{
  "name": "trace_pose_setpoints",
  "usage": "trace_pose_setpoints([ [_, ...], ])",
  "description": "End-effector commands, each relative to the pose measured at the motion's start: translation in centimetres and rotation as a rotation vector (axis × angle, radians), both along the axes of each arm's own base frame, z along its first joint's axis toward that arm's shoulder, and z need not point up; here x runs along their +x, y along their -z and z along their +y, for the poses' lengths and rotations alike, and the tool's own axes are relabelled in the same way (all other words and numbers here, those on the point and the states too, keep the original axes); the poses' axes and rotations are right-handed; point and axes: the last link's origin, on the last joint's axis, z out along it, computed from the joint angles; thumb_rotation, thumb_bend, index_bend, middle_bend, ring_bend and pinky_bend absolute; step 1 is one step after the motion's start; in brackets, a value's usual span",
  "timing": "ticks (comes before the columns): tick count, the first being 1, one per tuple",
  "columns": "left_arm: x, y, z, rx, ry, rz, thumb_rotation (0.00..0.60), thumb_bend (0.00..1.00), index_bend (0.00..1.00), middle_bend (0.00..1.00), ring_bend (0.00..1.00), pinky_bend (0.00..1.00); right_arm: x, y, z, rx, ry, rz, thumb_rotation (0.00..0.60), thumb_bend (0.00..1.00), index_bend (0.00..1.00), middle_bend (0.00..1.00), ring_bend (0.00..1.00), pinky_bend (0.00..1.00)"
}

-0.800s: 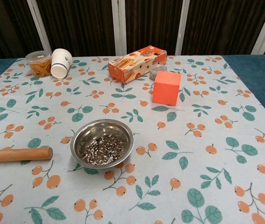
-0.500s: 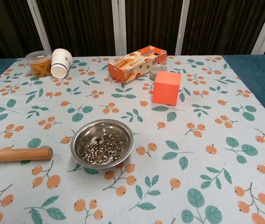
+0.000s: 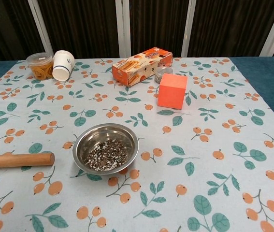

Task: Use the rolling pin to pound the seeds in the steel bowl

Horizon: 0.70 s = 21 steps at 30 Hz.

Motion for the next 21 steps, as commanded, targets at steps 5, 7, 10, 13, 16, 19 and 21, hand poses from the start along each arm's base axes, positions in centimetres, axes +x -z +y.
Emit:
trace_pose_setpoints([
  [5, 3.0, 4.4, 2.6, -0.117, -0.003, 0.098, 0.6, 0.3, 0.26, 0.16, 0.0, 0.0, 0.0, 0.0, 0.0, 0.005, 0.0, -0.008, 0.6, 0.37, 0.0, 0.0, 0.0, 0.0],
  [7, 3.8, 5.6, 3.2, -0.138, -0.004, 0.117, 0.6, 0.31, 0.27, 0.19, 0.0, 0.0, 0.0, 0.0, 0.0, 0.008, 0.003, -0.009, 0.6, 0.37, 0.0, 0.0, 0.0, 0.0],
  [10, 4.7, 7.2, 3.8, -0.158, -0.003, 0.124, 0.6, 0.35, 0.29, 0.22, 0.0, 0.0, 0.0, 0.0, 0.0, 0.006, 0.006, -0.013, 0.6, 0.37, 0.0, 0.0, 0.0, 0.0],
  [13, 5.5, 9.1, 4.1, -0.197, -0.015, 0.126, 0.6, 0.36, 0.31, 0.23, 0.0, 0.0, 0.0, -0.1, 0.0, 0.005, 0.008, -0.018, 0.6, 0.37, 0.0, 0.0, 0.0, 0.0],
  [16, 6.1, 10.8, 4.3, -0.226, -0.019, 0.14, 0.6, 0.37, 0.32, 0.23, 0.0, 0.0, 0.0, -0.1, 0.0, 0.006, 0.007, -0.019, 0.6, 0.37, 0.0, 0.0, 0.0, 0.0],
  [19, 6.7, 12.3, 4.5, -0.239, -0.02, 0.144, 0.6, 0.38, 0.33, 0.25, 0.0, 0.0, 0.0, -0.1, 0.0, 0.007, 0.006, -0.02, 0.6, 0.37, 0.0, 0.0, 0.0, 0.0],
  [21, 7.0, 13.0, 4.5, -0.244, -0.022, 0.138, 0.6, 0.38, 0.34, 0.25, 0.0, 0.0, 0.0, -0.1, 0.0, 0.007, 0.007, -0.022, 0.6, 0.37, 0.0, 0.0, 0.0, 0.0],
])
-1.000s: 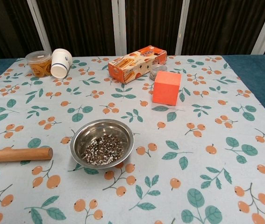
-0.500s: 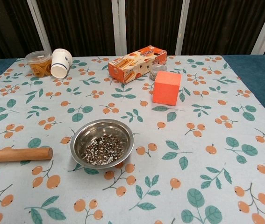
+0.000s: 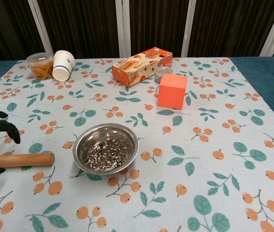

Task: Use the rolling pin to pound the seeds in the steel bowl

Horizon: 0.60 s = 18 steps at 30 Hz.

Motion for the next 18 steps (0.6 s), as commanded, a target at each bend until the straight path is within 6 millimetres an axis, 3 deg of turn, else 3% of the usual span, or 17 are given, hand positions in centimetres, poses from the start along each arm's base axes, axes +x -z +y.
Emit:
trace_pose_setpoints([
  [1, 0.7, 1.6, 0.3, -0.014, -0.003, 0.0, 0.6, 0.38, 0.34, 0.26, 0.0, 0.0, 0.0, 0.0, 0.0, 0.001, 0.001, -0.003, 0.6, 0.37, 0.0, 0.0, 0.0, 0.0],
  [8, 1.4, 3.4, 0.5, -0.019, -0.009, -0.004, 0.6, 0.42, 0.38, 0.28, 0.0, 0.0, 0.0, 0.0, 0.0, 0.002, 0.001, -0.006, 0.6, 0.37, 0.0, 0.0, 0.0, 0.0],
  [18, 1.9, 3.8, 1.2, -0.001, -0.015, -0.023, 0.6, 0.42, 0.39, 0.31, 0.0, 0.0, 0.0, 0.1, 0.0, 0.005, 0.005, -0.004, 0.6, 0.37, 0.0, 0.0, 0.0, 0.0],
])
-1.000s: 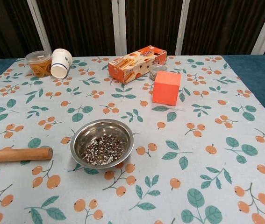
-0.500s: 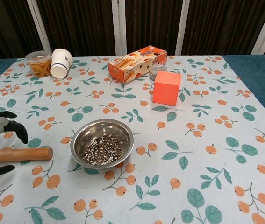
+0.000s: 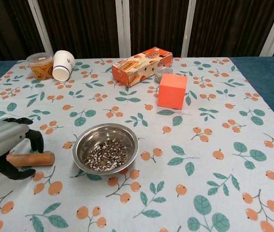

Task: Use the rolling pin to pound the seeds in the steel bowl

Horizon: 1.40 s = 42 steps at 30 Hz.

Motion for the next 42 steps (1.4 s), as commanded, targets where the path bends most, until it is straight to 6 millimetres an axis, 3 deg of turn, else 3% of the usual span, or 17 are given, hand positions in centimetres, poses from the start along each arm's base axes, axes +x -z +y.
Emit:
trace_pose_setpoints([
  [1, 0.0, 0.1, 0.1, -0.001, -0.002, 0.0, 0.6, 0.42, 0.4, 0.32, 0.0, 0.0, 0.0, 0.0, 0.0, 0.0, 0.001, 0.001, 0.6, 0.37, 0.0, 0.0, 0.0, 0.0],
  [4, 0.1, 0.3, 0.0, -0.005, -0.002, -0.002, 0.6, 0.45, 0.42, 0.35, 0.0, 0.0, 0.0, 0.0, 0.0, 0.0, 0.002, 0.003, 0.6, 0.37, 0.0, 0.0, 0.0, 0.0],
  [11, 0.5, 0.4, -0.1, 0.003, 0.023, -0.015, 0.6, 0.71, 0.53, 0.48, 0.02, 0.0, -0.1, 0.0, 0.1, 0.0, 0.008, 0.002, 0.6, 0.37, 0.0, 0.0, 0.0, 0.0],
  [14, 0.9, 0.1, -0.1, 0.016, 0.046, -0.029, 0.6, 0.77, 0.56, 0.52, 0.04, 0.0, -0.1, 0.0, 0.0, 0.0, 0.009, 0.001, 0.6, 0.37, 0.0, 0.0, 0.0, 0.0],
  [20, 1.5, -1.3, 0.0, 0.06, 0.099, -0.047, 0.6, 0.79, 0.6, 0.59, 0.08, 0.0, -0.1, 0.0, 0.1, 0.001, 0.011, -0.001, 0.6, 0.37, 0.0, 0.0, 0.0, 0.0],
  [28, 2.7, -3.9, 0.4, 0.115, 0.132, -0.146, 0.6, 0.8, 0.61, 0.59, 0.08, 0.0, 0.0, 0.1, 0.1, 0.004, 0.016, -0.001, 0.6, 0.37, 0.0, 0.0, 0.0, 0.0],
  [35, 6.4, -7.4, 0.5, 0.17, 0.234, -0.372, 0.6, 0.8, 0.61, 0.59, 0.09, 0.0, 0.0, 0.1, 0.1, 0.006, 0.02, -0.004, 0.6, 0.37, 0.0, 0.0, 0.0, 0.0],
  [42, 9.9, -9.2, 0.9, 0.14, 0.372, -0.612, 0.6, 0.8, 0.61, 0.59, 0.11, 0.0, 0.0, 0.1, 0.1, 0.006, 0.023, -0.007, 0.6, 0.37, 0.0, 0.0, 0.0, 0.0],
])
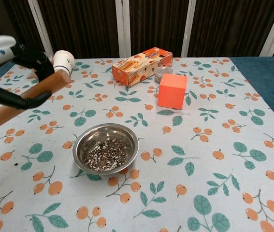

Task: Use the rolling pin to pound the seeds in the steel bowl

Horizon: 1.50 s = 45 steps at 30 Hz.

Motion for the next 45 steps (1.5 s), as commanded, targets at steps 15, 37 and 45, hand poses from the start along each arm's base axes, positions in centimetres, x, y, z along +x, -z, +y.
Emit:
trace_pose_setpoints([
  [15, 5.7, 1.2, 2.1, -0.061, 0.352, -0.553, 0.6, 0.8, 0.61, 0.62, 0.12, 0.0, -0.2, -0.1, -0.1, -0.008, 0.006, -0.008, 0.6, 0.37, 0.0, 0.0, 0.0, 0.0],
  [37, 4.3, 6.0, 3.7, -0.202, 0.232, -0.839, 0.6, 0.8, 0.62, 0.63, 0.12, 0.0, -0.3, -0.1, -0.2, -0.011, 0.012, -0.006, 0.6, 0.37, 0.0, 0.0, 0.0, 0.0],
  [45, 4.2, 7.9, 4.3, -0.24, 0.212, -0.823, 0.6, 0.8, 0.63, 0.63, 0.12, 0.0, -0.4, -0.1, -0.3, -0.008, 0.019, -0.008, 0.6, 0.37, 0.0, 0.0, 0.0, 0.0],
])
